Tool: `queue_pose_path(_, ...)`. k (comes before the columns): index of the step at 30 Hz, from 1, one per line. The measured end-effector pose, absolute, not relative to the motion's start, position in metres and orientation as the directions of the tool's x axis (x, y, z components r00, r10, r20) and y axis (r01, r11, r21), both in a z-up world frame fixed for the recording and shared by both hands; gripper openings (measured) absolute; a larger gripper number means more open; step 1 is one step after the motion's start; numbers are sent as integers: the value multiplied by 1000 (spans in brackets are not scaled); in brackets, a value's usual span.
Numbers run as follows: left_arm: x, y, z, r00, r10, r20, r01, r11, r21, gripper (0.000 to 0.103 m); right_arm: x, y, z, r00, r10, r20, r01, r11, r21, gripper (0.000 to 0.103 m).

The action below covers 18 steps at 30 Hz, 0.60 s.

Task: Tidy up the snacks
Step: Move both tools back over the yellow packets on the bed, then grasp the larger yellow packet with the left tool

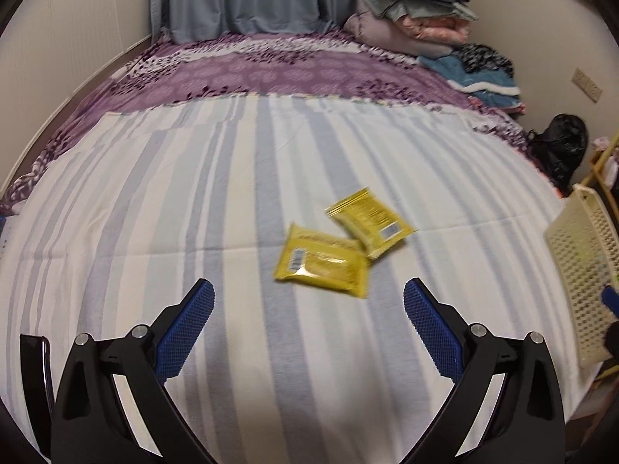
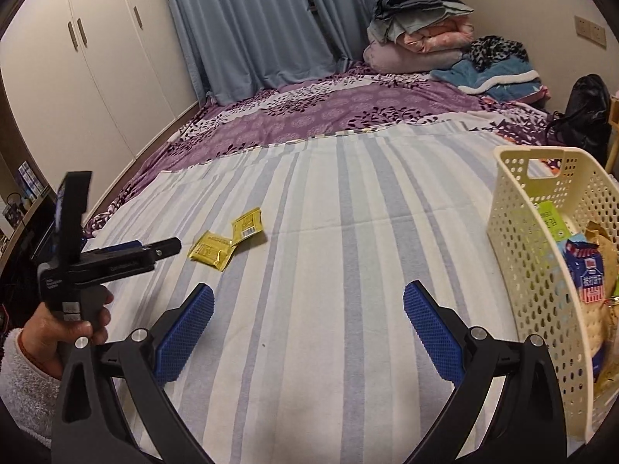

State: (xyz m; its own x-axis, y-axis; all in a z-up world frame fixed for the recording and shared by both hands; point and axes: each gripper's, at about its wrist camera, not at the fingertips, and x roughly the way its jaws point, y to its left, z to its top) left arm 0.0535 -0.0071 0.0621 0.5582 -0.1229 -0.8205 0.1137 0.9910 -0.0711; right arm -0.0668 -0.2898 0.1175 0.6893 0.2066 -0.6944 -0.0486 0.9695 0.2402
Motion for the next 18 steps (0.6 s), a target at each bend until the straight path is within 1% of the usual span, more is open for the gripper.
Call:
queue_pose_path(5,61,-12,37,521,-91,-849,115,993,-36,100,-62,-290,111,674,216,-706,-48,967,249,98)
queue_pose_path(9,67,-28,24,506,-70,-860,152,988,8,100,-58,-294,106,666,217,-713,-37,965,260,98)
queue_pose_path(14,82,-45,5,487,-3,-874,177,980,96,100,-54,-299,100,657,218,-721,-24,963,270,98)
queue_pose_path(18,87,-47,2,495,-5,-869,199,974,108,100,-50,-302,96,652,219,-726,-14,961,277,98)
